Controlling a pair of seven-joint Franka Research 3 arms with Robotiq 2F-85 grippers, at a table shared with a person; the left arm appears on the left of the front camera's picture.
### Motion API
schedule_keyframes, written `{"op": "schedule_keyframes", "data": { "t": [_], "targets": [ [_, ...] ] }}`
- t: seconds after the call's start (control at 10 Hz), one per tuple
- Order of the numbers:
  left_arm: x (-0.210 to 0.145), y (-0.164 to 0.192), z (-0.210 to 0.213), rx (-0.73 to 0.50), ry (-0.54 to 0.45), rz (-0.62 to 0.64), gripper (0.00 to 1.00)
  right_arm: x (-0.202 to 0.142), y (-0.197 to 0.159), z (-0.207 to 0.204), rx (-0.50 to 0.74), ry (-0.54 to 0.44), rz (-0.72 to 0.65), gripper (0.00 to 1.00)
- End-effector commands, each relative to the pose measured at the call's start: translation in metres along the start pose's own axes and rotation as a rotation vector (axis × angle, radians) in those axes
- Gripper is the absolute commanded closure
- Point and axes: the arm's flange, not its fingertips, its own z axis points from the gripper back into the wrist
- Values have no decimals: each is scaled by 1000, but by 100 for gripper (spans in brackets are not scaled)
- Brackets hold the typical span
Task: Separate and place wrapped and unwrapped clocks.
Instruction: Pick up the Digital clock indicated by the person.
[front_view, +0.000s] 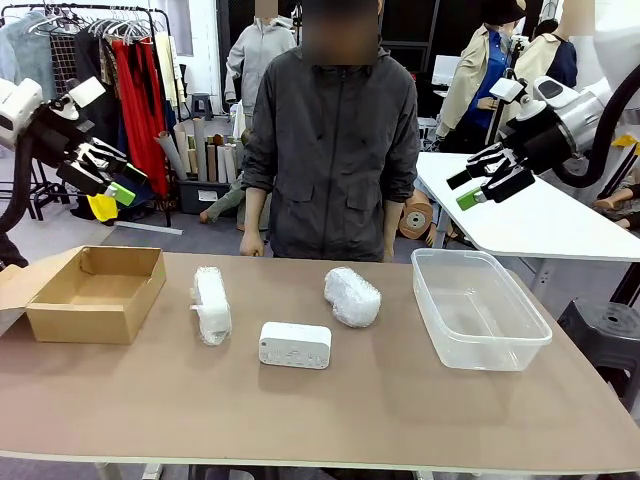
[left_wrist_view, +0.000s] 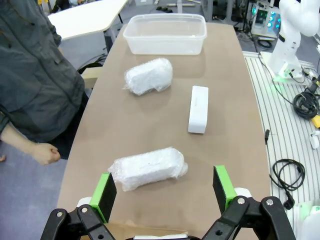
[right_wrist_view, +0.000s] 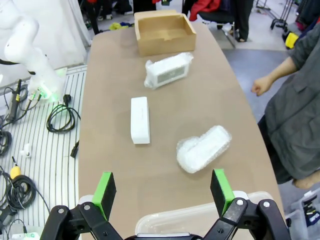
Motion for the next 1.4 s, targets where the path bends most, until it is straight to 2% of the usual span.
{"op": "schedule_keyframes", "data": {
  "t": [0.0, 1.3],
  "targets": [
    [1, 0, 2, 3, -7, -2, 0, 0, 1, -1, 3, -8, 2, 0],
    [1, 0, 2, 3, -7, -2, 0, 0, 1, -1, 3, -8, 2, 0]
  ]
}}
